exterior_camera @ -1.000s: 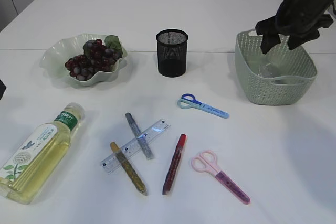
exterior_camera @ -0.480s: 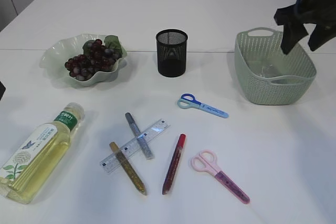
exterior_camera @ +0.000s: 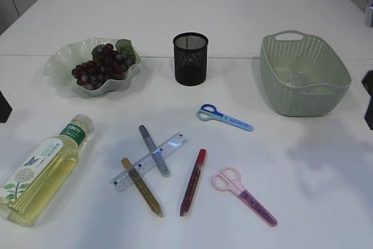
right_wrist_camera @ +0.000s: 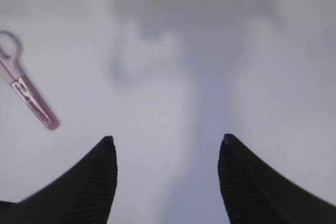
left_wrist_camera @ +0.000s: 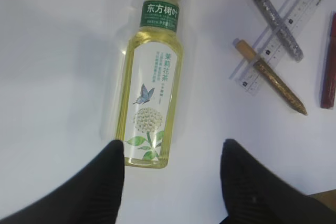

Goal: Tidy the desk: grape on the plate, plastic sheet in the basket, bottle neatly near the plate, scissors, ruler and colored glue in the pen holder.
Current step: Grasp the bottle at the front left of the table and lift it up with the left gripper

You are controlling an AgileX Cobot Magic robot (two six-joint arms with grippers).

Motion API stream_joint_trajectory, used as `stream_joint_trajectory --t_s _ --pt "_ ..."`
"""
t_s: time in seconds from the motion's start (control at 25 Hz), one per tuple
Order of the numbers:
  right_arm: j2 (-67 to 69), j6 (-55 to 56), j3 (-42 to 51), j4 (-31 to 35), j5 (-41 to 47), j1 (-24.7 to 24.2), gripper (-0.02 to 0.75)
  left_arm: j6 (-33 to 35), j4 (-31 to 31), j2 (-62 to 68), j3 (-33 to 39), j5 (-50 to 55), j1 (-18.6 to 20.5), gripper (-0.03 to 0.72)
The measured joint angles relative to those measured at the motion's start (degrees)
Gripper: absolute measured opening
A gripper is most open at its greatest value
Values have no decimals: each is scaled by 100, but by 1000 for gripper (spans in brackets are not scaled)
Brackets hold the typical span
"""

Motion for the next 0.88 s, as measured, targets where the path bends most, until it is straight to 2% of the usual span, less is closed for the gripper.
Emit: stream_joint_trajectory --t_s 0.24,0.32,0.48,0.6,0.76,0.88 --pt "-1120 9 755 60 -44 0 478 0 176 702 0 115 -11 426" --pt "-1306 9 769 60 -44 0 478 0 499 869 0 154 -104 426" --pt "-1451 9 769 107 -44 0 478 0 1242 1205 0 334 -574 431" --pt "-1456 9 773 154 -44 0 478 0 1328 1449 0 275 -838 484" --pt "-1456 9 773 166 -44 0 478 0 1358 1730 -140 227 -867 604" --pt "-1456 9 773 202 -44 0 478 0 1380 1857 -338 227 -867 633"
